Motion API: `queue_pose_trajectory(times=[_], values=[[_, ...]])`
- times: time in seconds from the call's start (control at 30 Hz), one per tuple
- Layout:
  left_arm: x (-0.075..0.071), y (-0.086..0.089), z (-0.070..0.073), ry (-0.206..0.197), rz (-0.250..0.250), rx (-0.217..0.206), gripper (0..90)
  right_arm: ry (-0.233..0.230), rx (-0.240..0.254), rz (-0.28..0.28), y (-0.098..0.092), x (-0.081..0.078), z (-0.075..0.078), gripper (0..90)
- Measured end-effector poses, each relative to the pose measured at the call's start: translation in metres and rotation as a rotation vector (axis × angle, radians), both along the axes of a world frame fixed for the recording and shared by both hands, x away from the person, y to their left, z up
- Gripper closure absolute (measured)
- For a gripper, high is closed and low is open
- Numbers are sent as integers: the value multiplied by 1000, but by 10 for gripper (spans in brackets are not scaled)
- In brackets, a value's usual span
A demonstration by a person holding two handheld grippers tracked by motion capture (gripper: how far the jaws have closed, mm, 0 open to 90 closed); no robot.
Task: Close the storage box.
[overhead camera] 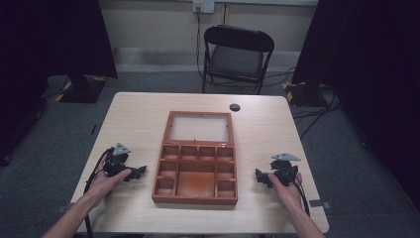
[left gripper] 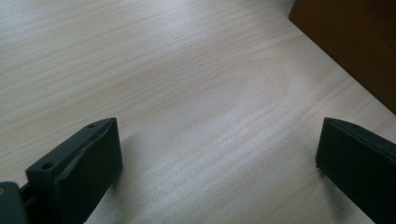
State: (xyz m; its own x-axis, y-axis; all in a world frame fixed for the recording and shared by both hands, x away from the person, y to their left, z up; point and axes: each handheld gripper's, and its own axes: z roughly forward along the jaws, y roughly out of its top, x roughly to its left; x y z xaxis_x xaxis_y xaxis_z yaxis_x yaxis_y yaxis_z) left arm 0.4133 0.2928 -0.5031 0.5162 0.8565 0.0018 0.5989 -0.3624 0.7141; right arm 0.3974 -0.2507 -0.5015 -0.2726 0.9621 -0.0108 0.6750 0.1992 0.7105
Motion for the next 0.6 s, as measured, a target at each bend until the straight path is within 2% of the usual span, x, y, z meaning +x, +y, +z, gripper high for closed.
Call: queue_pose_trajectory(times=[0.1, 0.33, 0.47, 0.5, 0.57, 0.6], values=[[0, 0, 0, 0, 2, -2, 0, 1, 1, -32, 4, 1, 0, 0], [0, -1, 1, 13, 12, 0, 6, 4, 10, -42, 6, 1, 1, 0], [-1, -1, 4, 9, 13, 6, 72, 13, 38, -53, 9, 2, 2, 0], [-1, -2, 5, 5, 18, -8, 111, 13, 53, -61, 9, 2, 3, 6], [-2, -3, 5, 1, 22, -11, 175, 16, 59, -61, 9, 2, 3, 22], [-1, -3, 7, -2, 17, -17, 160, 13, 47, -53, 9, 2, 5, 117]])
